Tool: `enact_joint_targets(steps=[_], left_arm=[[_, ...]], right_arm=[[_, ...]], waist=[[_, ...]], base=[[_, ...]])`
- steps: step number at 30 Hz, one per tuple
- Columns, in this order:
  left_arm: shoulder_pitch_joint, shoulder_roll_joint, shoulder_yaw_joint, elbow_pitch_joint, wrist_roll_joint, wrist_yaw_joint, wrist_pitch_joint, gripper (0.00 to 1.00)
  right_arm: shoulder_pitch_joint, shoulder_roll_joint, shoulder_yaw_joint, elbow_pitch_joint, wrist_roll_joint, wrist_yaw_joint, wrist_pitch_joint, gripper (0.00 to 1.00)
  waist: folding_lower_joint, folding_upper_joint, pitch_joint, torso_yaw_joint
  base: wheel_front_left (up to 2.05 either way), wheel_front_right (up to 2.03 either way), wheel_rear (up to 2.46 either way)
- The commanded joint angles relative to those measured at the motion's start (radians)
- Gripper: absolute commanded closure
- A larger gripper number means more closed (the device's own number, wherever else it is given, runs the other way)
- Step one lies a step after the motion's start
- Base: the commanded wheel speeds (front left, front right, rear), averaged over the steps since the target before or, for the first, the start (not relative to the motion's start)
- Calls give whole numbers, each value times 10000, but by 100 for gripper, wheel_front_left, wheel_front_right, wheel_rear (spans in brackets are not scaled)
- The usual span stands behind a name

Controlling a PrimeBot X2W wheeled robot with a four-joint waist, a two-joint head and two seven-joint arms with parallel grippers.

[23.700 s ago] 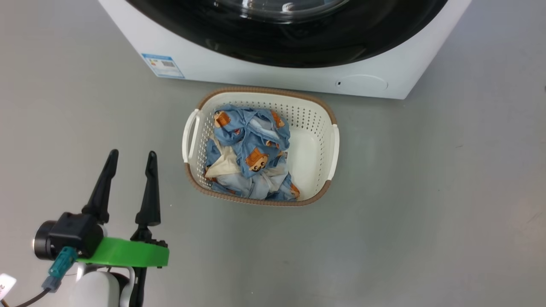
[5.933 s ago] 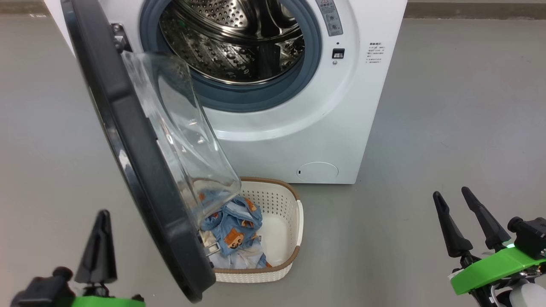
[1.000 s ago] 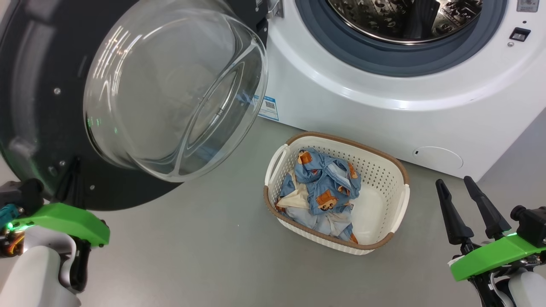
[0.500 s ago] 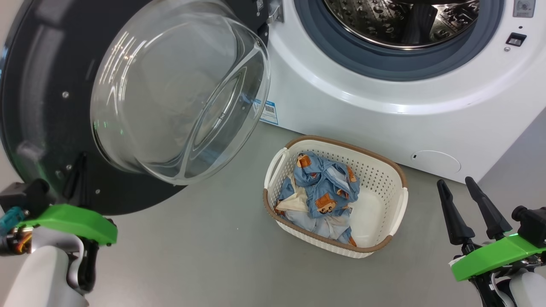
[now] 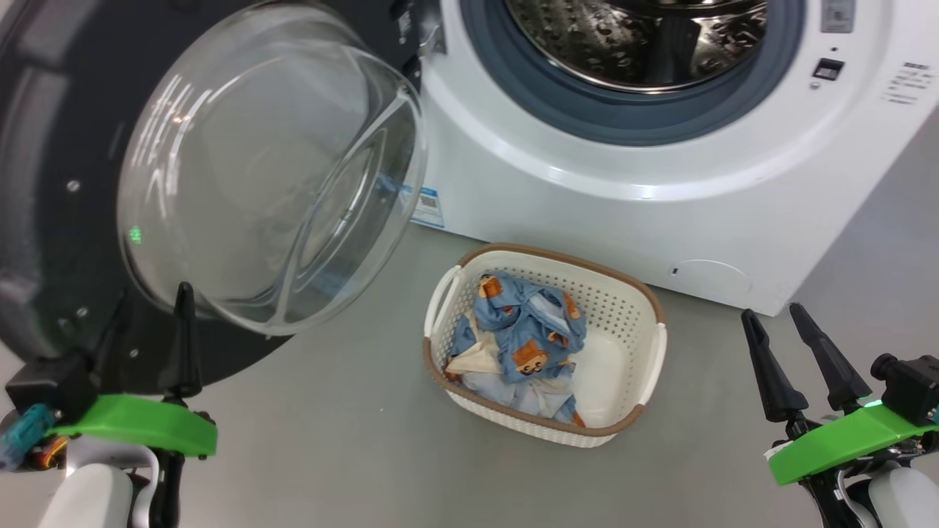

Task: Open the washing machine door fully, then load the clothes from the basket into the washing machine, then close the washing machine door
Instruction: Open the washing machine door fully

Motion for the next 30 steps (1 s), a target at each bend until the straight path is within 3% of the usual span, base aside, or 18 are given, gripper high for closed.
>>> enact_joint_targets(steps=[1, 16, 30], left_arm=[[-11, 437, 408, -496, 84, 163, -127, 0], [1278, 211, 98, -2668, 328, 855, 33, 0], [1849, 36, -58, -3128, 413, 1166, -17, 0]], right_arm=[[-115, -57, 183, -298, -71, 16, -120, 0], [-101, -234, 340, -528, -236, 16, -120, 0], [-191, -394, 440, -699, -352, 16, -120, 0]], waist=[[0, 0, -108, -270], [0, 0, -439, -1737], [0, 0, -397, -3128]], base=[[0, 0, 0], [0, 0, 0], [0, 0, 0]])
